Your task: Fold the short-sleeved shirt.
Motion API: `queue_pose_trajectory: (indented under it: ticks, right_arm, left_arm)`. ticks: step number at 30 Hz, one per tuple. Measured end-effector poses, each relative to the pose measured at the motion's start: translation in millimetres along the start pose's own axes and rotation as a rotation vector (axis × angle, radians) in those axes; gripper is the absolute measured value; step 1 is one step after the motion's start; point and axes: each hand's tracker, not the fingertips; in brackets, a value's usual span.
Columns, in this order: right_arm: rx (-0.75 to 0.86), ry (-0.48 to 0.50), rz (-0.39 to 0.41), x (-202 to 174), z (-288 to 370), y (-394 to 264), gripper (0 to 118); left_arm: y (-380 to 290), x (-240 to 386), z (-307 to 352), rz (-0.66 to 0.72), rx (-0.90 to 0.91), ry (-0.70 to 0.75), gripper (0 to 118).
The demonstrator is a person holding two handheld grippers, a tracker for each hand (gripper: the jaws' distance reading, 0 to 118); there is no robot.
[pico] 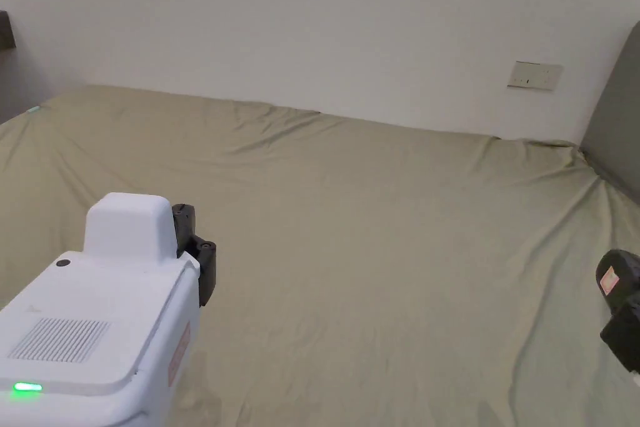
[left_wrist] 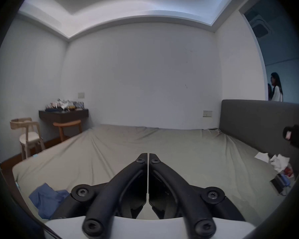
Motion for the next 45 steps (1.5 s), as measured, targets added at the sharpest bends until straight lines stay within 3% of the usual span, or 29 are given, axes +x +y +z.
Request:
queue_pose_trajectory:
  ticks: [6,16,17,18,19,20,21,22,23,32,39,45]
  right_arm:
    - [0.018,-0.109,0.06,-5,11,-15,1]
    - [0.0,-0.108,0.097,-6,4,-21,1]
    - [0.017,-0.124,0.099,-7,3,-20,5]
    - [0.028,-0.121,0.092,-6,3,-21,20]
    - [0.03,-0.113,0.084,-6,1,-20,58]
    - [0.018,-0.098,0.071,-5,-2,-20,89]
    - [-0.001,-0.094,0.063,-5,-5,-20,116]
    - [0.012,-0.051,0.052,-5,-3,-21,118]
    - [0.015,-0.09,0.065,-5,-4,-22,118]
    - [0.008,-0.11,0.103,-10,-7,-26,118]
    - [0.006,-0.115,0.051,-5,-12,-23,118]
    - [-0.003,-0.125,0.062,-5,-11,-28,118]
  left_arm:
    - [-1,12,15,-0.047,0.016,-0.1,0]
    - [-6,-6,16,-0.041,0.008,-0.075,0]
    - [-5,-8,17,-0.038,0.007,-0.083,1]
    - [-6,-9,16,-0.038,0.006,-0.093,6]
    - [-6,-10,15,-0.036,0.003,-0.103,19]
    - [-7,-10,14,-0.022,-0.003,-0.113,39]
    - [-7,-12,13,-0.002,-0.01,-0.126,67]
    - [-8,-13,11,0.022,-0.016,-0.139,102]
    - [-9,-13,10,0.029,-0.019,-0.147,118]
    - [-6,-9,16,-0.009,0.05,-0.096,118]
    - [10,-7,15,0.134,-0.159,-0.131,118]
    - [20,-16,24,0.184,-0.11,-0.186,118]
